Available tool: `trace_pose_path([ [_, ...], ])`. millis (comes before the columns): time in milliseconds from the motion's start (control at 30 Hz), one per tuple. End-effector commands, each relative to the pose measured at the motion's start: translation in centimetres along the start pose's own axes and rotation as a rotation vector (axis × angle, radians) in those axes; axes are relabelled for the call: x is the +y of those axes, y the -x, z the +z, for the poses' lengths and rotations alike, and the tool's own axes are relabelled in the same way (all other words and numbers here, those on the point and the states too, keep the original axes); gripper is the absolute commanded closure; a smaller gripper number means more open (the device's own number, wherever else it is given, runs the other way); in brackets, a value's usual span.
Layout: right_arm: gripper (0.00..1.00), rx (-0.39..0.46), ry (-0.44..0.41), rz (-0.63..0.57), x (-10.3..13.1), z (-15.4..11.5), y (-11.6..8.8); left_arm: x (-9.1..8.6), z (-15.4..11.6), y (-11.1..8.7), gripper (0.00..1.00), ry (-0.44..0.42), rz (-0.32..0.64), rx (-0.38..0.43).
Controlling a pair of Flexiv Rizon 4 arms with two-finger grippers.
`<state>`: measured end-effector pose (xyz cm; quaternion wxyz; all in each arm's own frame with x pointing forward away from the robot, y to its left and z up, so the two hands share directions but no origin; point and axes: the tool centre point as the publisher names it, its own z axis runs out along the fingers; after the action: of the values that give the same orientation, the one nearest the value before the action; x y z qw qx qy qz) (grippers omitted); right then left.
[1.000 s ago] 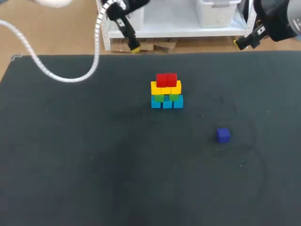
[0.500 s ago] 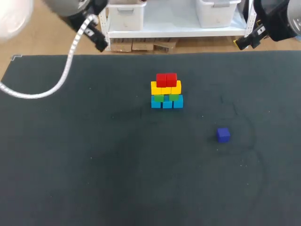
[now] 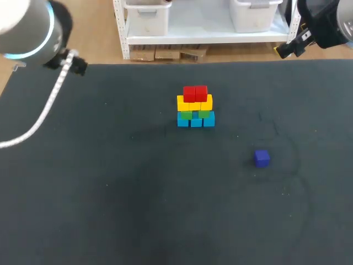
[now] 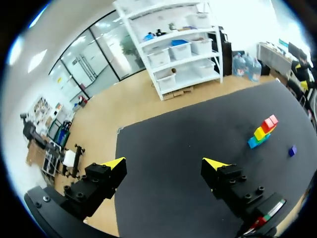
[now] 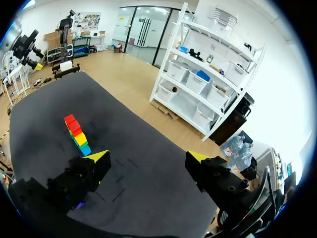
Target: Place the blue cubes, place green cubes on the blue cubes, place the yellow cubes on the green cubes, then place the red cubes on the yellow cubes, and place purple cube on the red cubes.
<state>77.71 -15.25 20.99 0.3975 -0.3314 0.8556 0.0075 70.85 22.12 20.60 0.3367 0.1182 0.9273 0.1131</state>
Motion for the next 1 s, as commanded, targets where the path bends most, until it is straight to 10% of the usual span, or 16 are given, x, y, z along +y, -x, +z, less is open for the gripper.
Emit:
trace_pose_path([
  [33, 0.00, -0.005, -0.009, 0.001, 0.2, 0.1, -0.1, 1.0, 0.1, -2.8, 0.00, -0.008, -0.048, -0.422],
  [1000, 0.00, -0.005, -0.009, 0.001, 0.2, 0.1, -0.1, -0.3, -0.8, -2.6, 0.00, -0.080, 0.056, -0.378],
])
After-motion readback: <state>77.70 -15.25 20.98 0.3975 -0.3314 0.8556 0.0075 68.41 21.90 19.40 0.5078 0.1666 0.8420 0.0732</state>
